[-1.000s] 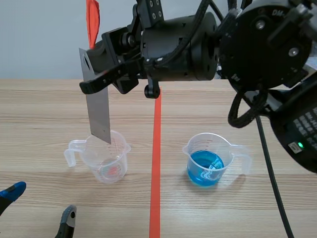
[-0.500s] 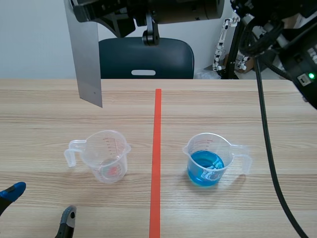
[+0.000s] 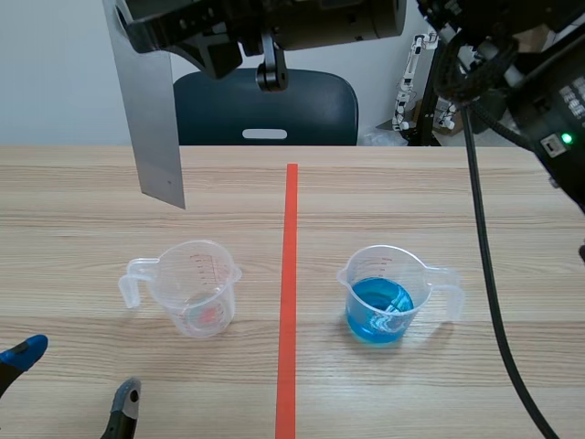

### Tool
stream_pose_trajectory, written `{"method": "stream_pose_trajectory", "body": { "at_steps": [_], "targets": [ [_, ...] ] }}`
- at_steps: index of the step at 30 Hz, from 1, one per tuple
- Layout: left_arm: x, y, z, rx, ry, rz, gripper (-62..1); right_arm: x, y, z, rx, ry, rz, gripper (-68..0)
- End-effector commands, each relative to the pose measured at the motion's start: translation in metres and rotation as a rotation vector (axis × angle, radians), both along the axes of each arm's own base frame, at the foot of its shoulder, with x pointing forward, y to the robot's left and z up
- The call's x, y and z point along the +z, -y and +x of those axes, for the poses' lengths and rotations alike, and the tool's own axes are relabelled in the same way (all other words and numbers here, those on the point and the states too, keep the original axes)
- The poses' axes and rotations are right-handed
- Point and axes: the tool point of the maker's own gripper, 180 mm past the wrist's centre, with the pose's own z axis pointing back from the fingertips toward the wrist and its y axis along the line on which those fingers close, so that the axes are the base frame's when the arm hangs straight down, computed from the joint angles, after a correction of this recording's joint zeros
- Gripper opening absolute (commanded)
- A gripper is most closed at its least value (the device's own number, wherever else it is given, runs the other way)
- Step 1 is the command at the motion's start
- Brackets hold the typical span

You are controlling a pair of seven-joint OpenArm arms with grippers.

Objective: Do the redox reaction experiment. lift the metal plate out of the left beaker

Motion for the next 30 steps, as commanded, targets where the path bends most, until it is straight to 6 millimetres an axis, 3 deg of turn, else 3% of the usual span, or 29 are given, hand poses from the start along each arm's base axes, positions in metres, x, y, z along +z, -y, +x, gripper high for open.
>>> {"method": "stream_pose_trajectory", "body": {
  "at_steps": [1,30],
  "targets": [
    [0.0043,-0.0028,-0.0016,0.002,0.018,0.000,1.4,0.0128,-0.0020,-0.0027,0.012,0.028,0.031,-66.9],
    [0.0043,-0.0028,-0.0016,0.002,0.018,0.000,1.4,0.0101,-0.0048,-0.0066,0.026,0.004,0.032,-66.9]
  ]
}}
